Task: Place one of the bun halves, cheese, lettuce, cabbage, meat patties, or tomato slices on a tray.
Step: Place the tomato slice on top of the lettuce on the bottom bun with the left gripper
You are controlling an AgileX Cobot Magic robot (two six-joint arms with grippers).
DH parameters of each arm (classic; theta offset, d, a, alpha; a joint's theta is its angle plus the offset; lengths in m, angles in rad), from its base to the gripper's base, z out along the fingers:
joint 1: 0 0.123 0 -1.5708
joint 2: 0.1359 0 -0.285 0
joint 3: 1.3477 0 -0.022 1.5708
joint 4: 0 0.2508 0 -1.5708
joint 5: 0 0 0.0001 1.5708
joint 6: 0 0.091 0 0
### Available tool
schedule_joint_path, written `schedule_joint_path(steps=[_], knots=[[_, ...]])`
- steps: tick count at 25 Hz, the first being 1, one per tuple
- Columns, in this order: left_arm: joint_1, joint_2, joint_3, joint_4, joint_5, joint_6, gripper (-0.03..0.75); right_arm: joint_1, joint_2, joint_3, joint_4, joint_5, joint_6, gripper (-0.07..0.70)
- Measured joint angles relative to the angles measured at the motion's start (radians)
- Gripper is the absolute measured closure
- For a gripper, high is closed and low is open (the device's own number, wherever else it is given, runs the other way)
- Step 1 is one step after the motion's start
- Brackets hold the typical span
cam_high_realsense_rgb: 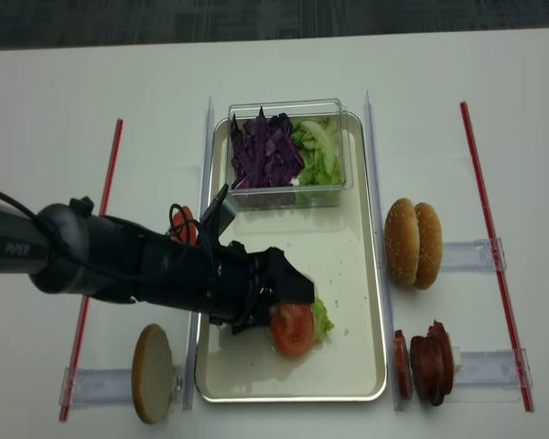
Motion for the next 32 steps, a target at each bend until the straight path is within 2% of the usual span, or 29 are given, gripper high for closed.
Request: schedule_joint_path(steps=[5, 11, 14, 22, 32], knots=[[0.000, -0.033, 0.000, 0.024, -0.038, -0.009, 0.213, 0.000, 0.000, 0.000, 0.000, 0.000, 0.000, 0.153], [0.018, -0.053, -0.006, 0.138, -0.060, -0.106, 0.220, 0.000, 0.000, 0.000, 0.000, 0.000, 0.000, 0.153], [0.020, -0.053, -0.033, 0.156, -0.060, -0.123, 0.220, 0.000, 0.000, 0.000, 0.000, 0.000, 0.000, 0.153], [0.020, -0.053, -0.143, 0.368, -0.060, -0.322, 0.227, 0.000, 0.000, 0.000, 0.000, 0.000, 0.000, 0.153], [0.020, -0.053, -0.147, 0.413, -0.069, -0.369, 0.240, 0.000, 0.000, 0.000, 0.000, 0.000, 0.000, 0.153]])
